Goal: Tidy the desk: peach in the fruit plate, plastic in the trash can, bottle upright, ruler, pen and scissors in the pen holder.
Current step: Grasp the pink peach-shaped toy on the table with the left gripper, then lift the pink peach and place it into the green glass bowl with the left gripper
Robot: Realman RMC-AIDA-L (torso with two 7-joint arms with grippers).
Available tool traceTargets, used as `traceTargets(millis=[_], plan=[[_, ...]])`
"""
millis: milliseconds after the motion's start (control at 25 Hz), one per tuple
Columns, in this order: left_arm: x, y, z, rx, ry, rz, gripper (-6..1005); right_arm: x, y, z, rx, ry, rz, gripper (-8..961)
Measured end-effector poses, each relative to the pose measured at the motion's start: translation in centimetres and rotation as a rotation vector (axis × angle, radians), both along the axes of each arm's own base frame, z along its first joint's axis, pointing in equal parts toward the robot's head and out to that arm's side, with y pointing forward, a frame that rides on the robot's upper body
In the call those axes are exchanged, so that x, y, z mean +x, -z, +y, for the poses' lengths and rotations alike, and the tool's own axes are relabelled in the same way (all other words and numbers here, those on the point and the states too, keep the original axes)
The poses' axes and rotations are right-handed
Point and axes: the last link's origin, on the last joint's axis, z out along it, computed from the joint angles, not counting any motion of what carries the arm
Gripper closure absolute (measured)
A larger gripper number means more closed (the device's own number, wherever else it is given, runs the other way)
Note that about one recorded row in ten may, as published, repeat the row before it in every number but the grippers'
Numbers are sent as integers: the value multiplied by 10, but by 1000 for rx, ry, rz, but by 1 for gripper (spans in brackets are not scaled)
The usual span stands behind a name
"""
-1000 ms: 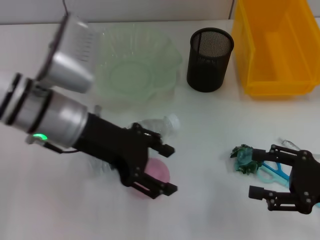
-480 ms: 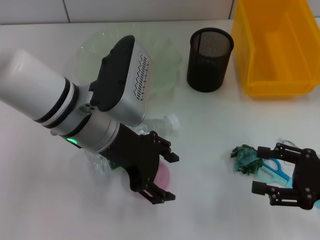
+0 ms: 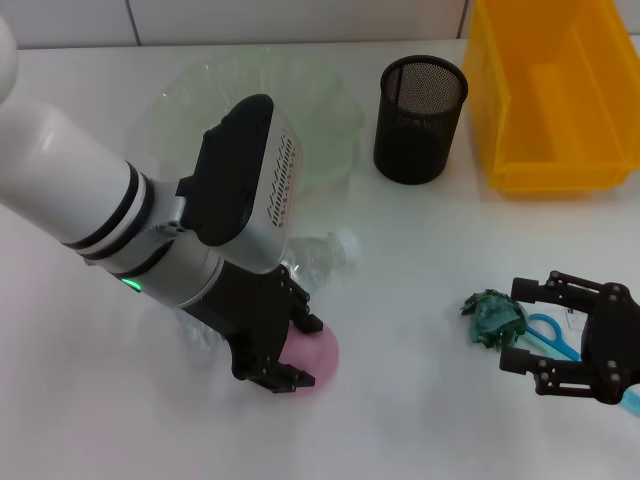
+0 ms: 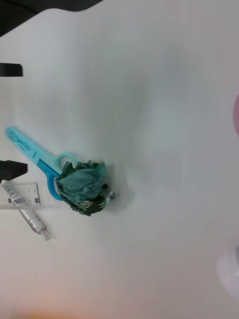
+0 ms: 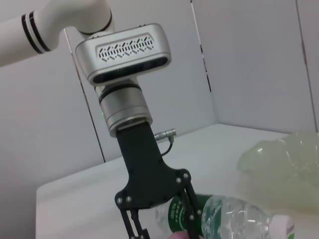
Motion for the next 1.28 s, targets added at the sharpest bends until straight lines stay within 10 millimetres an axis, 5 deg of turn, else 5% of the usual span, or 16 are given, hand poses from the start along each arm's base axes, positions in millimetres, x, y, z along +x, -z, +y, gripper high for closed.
traceTargets(millis=[240,600,720,1000,1040,1120,1200,1280], plan=[[0,8,-5,-9,36,13,324,-1,0,2,6,-1,4,122],[10,9,-5,16,53,-44,836,-1,0,3,9,1,2,122],[19,7,-3,23,33,-128,887,-1,1,3,12,5,1,122],[44,-34,17,91,-92,-500,947,0,1,2,17,6,-2,123],[42,-53,30,156,-154,-638,949,0,2,3,17,8,-2,123],[42,-53,30,156,-154,-638,954,0,3,3,17,9,-2,123],[23,-81,58,330,-285,-848,957,0,4,3,20,15,-4,123],[15,-87,65,386,-318,-892,956,1,6,3,20,23,-4,123]])
